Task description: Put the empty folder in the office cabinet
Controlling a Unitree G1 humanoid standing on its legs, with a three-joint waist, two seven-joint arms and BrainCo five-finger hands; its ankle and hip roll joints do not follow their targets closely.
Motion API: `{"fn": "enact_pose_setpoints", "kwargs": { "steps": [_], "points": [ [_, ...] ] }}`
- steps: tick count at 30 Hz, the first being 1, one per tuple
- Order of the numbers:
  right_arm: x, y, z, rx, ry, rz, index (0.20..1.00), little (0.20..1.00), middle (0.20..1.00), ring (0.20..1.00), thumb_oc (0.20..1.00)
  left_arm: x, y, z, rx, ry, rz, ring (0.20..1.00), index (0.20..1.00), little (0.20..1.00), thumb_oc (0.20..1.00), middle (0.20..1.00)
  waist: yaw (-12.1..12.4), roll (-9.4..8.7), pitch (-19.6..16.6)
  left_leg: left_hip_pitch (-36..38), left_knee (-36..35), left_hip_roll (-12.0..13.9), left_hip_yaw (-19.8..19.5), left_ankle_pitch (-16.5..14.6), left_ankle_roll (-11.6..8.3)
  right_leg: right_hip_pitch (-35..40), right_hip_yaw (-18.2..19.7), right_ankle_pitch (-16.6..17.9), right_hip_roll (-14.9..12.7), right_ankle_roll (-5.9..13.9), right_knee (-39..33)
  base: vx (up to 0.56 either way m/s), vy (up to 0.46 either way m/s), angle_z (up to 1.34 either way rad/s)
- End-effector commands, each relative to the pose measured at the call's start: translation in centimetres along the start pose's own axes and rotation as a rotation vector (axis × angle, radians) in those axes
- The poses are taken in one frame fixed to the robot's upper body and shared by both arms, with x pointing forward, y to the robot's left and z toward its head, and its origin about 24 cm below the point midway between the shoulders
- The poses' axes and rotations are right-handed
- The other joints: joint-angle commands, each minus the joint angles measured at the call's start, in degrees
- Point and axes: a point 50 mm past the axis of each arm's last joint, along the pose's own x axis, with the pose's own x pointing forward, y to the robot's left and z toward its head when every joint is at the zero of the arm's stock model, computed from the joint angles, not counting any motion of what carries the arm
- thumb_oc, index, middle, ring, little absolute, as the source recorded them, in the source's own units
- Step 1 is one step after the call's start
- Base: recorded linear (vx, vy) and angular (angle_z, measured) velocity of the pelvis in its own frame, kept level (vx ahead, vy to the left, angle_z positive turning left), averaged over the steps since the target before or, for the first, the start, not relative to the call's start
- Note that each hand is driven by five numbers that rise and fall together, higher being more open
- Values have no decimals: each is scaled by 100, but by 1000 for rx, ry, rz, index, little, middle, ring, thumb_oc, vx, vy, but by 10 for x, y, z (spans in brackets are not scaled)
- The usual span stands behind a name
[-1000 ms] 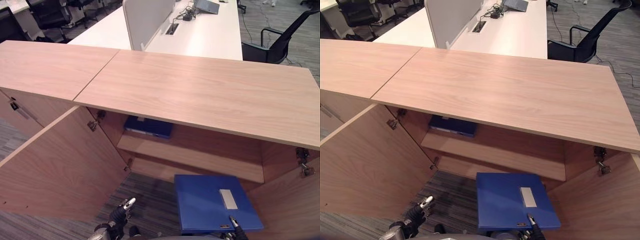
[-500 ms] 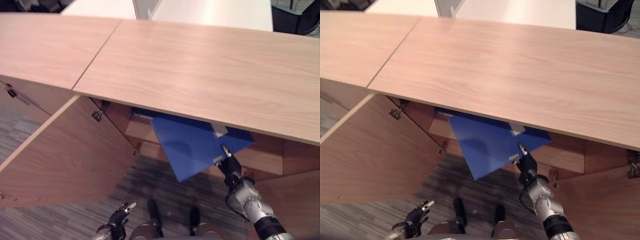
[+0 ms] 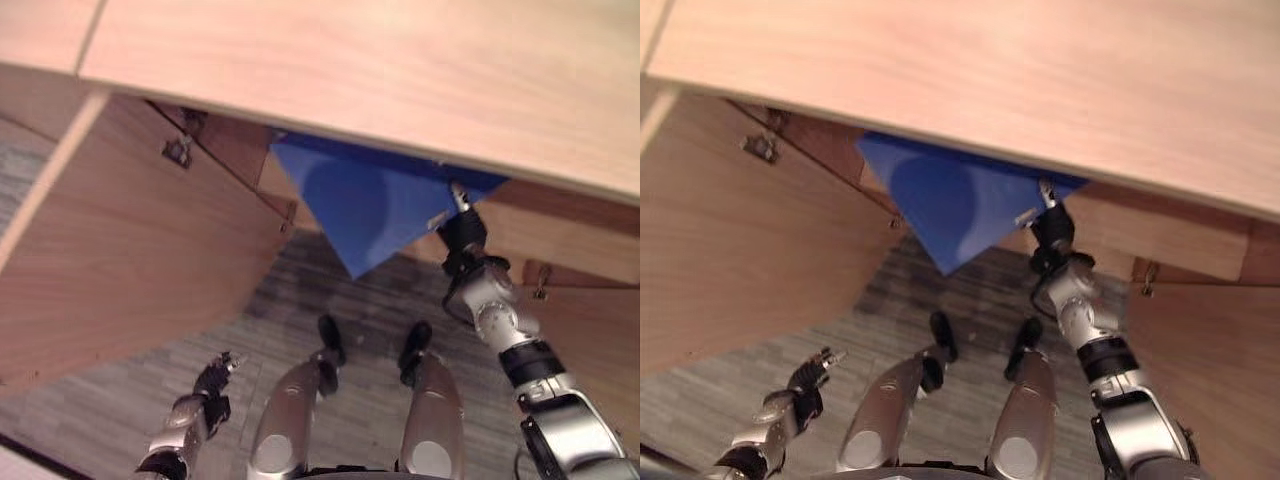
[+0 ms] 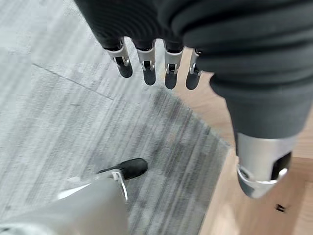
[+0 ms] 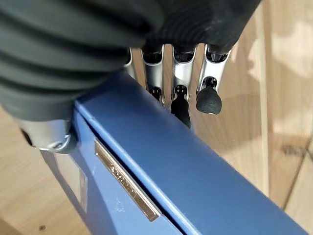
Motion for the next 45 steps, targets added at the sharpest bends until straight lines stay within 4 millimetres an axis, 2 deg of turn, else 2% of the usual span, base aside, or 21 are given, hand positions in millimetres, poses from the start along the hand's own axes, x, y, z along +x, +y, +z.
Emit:
{"fn": "enact_pose_setpoints", "kwargs": {
  "steps": [1, 5, 8, 10, 14, 15, 16, 18, 22, 28, 32, 44, 45],
  "points": [
    [-9, -7, 22, 11, -144, -10, 200, 200, 200, 200, 200, -14, 7, -22, -59, 17, 35, 1000, 1000, 1000, 1000, 1000, -65, -3, -569, -593, 752, 372, -390, -520, -279, -166, -53, -528, 108, -5, 325, -29, -112, -8],
    [-9, -16, 50, 1, -250, -62, 200, 200, 200, 200, 200, -15, 3, 4, -52, -99, 5, 1000, 1000, 1000, 1000, 1000, -72, 84, -621, -1409, 1642, 529, -499, -843, -265, -983, 70, -1017, -31, -152, 1349, -21, -104, 3],
    [-10, -19, 58, 4, -285, -82, 200, 200, 200, 200, 200, -17, 2, 16, -63, -151, -3, 1000, 1000, 1000, 1000, 1000, -73, 119, -684, -1822, 2129, 615, -549, -1006, -279, -1370, 130, -1262, -93, -209, 1835, 21, -87, 16],
    [-14, -19, 73, 34, -371, -92, 200, 200, 200, 200, 200, -21, 6, 35, -87, -241, 16, 1000, 1000, 1000, 1000, 1000, -86, 159, -665, -2325, 2866, 734, -654, -1299, -308, -1821, 295, -1673, -153, -393, 2494, 43, -117, 3],
    [-16, -22, 82, 56, -422, -125, 200, 200, 200, 200, 200, -23, 11, 43, -109, -281, 49, 1000, 1000, 1000, 1000, 1000, -97, 156, -651, -2648, 3376, 840, -766, -1535, -300, -2146, 423, -1952, -206, -519, 2974, 42, -91, 1],
    [-14, -27, 99, 86, -493, -181, 200, 200, 200, 200, 200, -26, 14, 53, -129, -325, 73, 1000, 1000, 1000, 1000, 1000, -88, 169, -640, -2901, 3815, 912, -853, -1757, -279, -2440, 553, -2208, -250, -637, 3403, 63, -92, 8],
    [-14, -27, 100, 86, -495, -181, 200, 200, 200, 200, 200, -25, 14, 53, -129, -326, 73, 1000, 1000, 1000, 1000, 1000, -85, 167, -644, -2930, 3851, 920, -855, -1776, -280, -2472, 563, -2228, -252, -640, 3436, 68, -76, 8],
    [-11, -34, 116, 131, -557, -231, 200, 200, 200, 200, 200, -28, 15, 56, -143, -342, 76, 1000, 1000, 1000, 1000, 1000, -64, 192, -644, -3100, 4147, 938, -903, -1899, -264, -2672, 618, -2373, -273, -680, 3740, 50, -34, 4],
    [3, -53, 144, 254, -622, -373, 200, 200, 200, 200, 200, -30, 18, 52, -159, -324, 100, 1000, 1000, 1000, 1000, 1000, 11, 239, -674, -3406, 4528, 937, -980, -2065, -252, -2996, 728, -2535, -262, -715, 4110, 37, -21, 2],
    [22, -71, 136, 552, -579, -506, 200, 200, 200, 200, 200, -25, 14, 40, -177, -265, 107, 1000, 1000, 1000, 1000, 1000, 100, 273, -763, -3478, 4575, 904, -970, -2115, -256, -3103, 764, -2559, -250, -680, 4186, 10, 3, 0],
    [29, -82, 135, 668, -550, -614, 200, 200, 200, 200, 200, -22, 15, 32, -178, -224, 130, 1000, 1000, 1000, 1000, 1000, 158, 283, -796, -3417, 4549, 888, -948, -2110, -269, -3060, 789, -2563, -269, -645, 4184, 0, 0, 0],
    [44, -73, 166, 610, -491, -669, 200, 200, 200, 200, 200, -20, 29, 21, -199, -177, 208, 1000, 1000, 1000, 1000, 1000, 285, 280, -801, -3418, 4535, 832, -944, -2091, -275, -3041, 795, -2593, -337, -621, 4230, 0, 0, 0],
    [47, -67, 175, 606, -497, -664, 200, 200, 200, 200, 200, -21, 31, 19, -189, -168, 220, 1000, 1000, 1000, 1000, 1000, 322, 268, -823, -3443, 4551, 826, -957, -2087, -275, -3050, 779, -2593, -346, -622, 4245, 0, 0, 0]
  ]
}}
